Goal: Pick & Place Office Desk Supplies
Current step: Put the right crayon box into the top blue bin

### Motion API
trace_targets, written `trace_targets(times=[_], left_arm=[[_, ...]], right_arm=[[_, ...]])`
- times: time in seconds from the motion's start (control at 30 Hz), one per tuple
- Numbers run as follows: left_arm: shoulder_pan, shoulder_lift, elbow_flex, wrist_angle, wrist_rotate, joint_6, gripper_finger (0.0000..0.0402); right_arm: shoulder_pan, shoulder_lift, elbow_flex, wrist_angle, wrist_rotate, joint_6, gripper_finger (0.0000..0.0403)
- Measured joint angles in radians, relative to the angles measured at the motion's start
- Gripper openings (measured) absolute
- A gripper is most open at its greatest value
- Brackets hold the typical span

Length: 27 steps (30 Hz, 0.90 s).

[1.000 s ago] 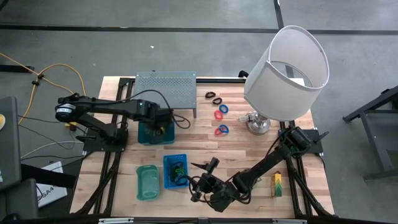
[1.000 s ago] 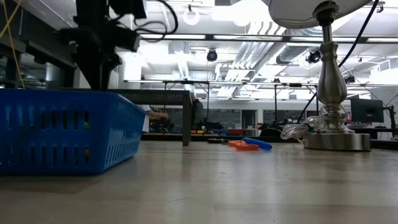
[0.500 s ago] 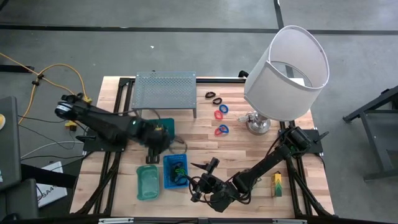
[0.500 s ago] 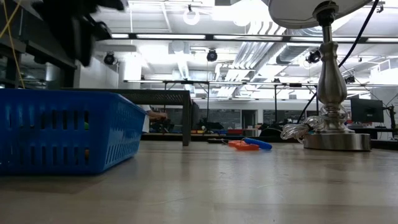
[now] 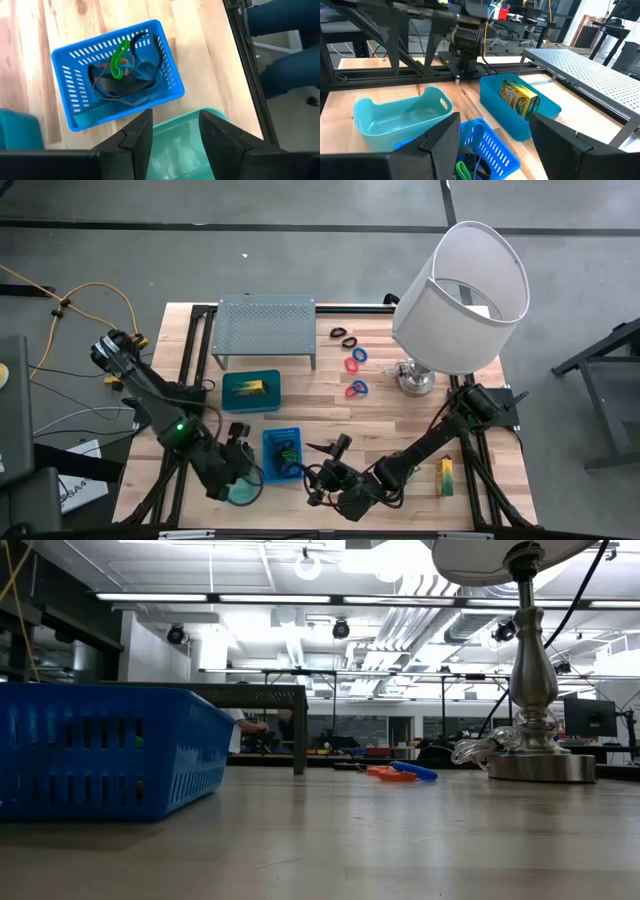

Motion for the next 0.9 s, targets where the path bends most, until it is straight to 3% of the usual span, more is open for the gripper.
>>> trace_targets(times=[0.47, 0.77, 0.9], left_arm=[[-0.026, 0.0, 0.0, 0.013, -0.031, -0.015, 0.0152], [-0.026, 0.0, 0.0, 0.02, -0.025, -0.015, 0.0152], [-0.026, 0.0, 0.0, 0.023, -0.025, -0.015, 0.0152]], right_arm=[[0.0, 0.0, 0.0, 0.0, -0.132, -0.003, 0.0226], [0.041, -0.008, 0.0, -0.031, -0.129, -0.071, 0.0226], [0.071, -0.033, 0.0, -0.089, -0.128, -0.025, 0.0226]])
